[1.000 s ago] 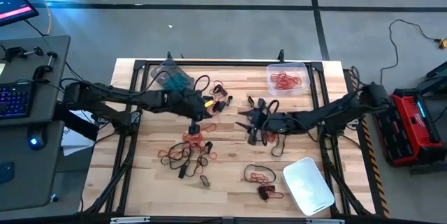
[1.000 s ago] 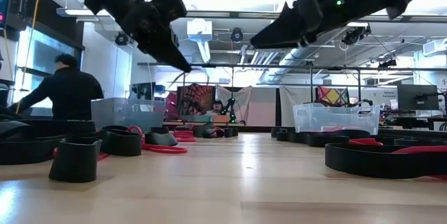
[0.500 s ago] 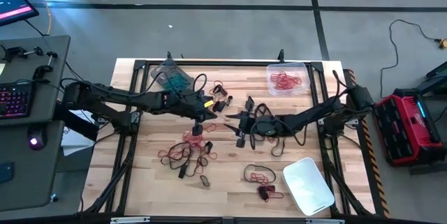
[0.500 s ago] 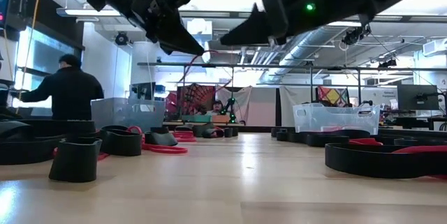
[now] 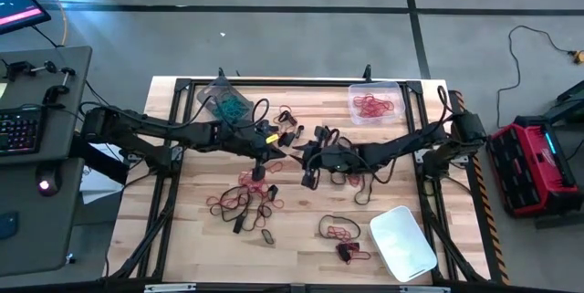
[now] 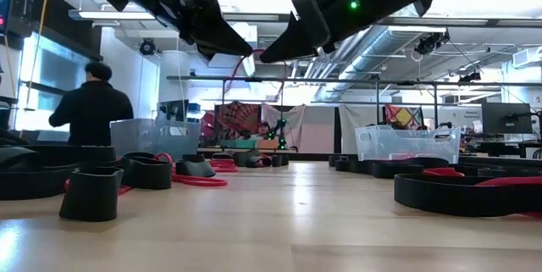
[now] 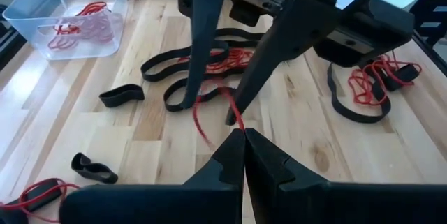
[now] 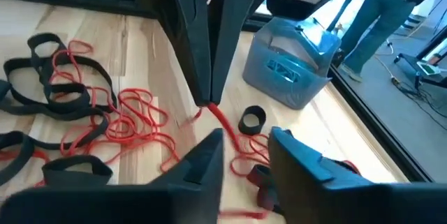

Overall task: Sort rubber bands into baskets
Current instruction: Put the red rubber band into the transparent bin

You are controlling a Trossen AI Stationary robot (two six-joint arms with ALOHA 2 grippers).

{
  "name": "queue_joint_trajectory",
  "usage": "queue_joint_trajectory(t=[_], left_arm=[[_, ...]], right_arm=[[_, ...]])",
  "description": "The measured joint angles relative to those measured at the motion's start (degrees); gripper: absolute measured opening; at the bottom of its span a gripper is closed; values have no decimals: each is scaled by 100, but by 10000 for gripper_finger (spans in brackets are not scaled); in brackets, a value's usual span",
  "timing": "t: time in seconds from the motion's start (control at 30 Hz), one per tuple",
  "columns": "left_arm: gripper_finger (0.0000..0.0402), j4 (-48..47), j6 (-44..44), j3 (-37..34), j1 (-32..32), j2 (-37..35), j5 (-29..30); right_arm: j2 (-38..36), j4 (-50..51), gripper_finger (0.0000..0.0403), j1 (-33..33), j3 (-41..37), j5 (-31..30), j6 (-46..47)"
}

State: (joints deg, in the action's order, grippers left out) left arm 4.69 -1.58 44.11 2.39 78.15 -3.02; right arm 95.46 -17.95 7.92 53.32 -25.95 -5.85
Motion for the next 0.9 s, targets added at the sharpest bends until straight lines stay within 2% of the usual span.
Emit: queue_joint_trajectory(t=[0.1,0.17,0.37,0.7,0.9], left_arm=[[1,2,83,-1,2,0,173],[4,2,182,1,2,0,352],[31,-4,102,0,-18,0,587],[103,-144,-13,-15,-17,0,683],[120,-141,-17,-15,-17,0,692]], right_arm=[[0,272,30,2,141,2,68],[0,531,9,-9,232,2,181],[-28,1392,3,-58,569,-147,495],[-587,3016,1,-409,778,-1263,901],[-1085,4472,1,-887,774,-1984,1435]])
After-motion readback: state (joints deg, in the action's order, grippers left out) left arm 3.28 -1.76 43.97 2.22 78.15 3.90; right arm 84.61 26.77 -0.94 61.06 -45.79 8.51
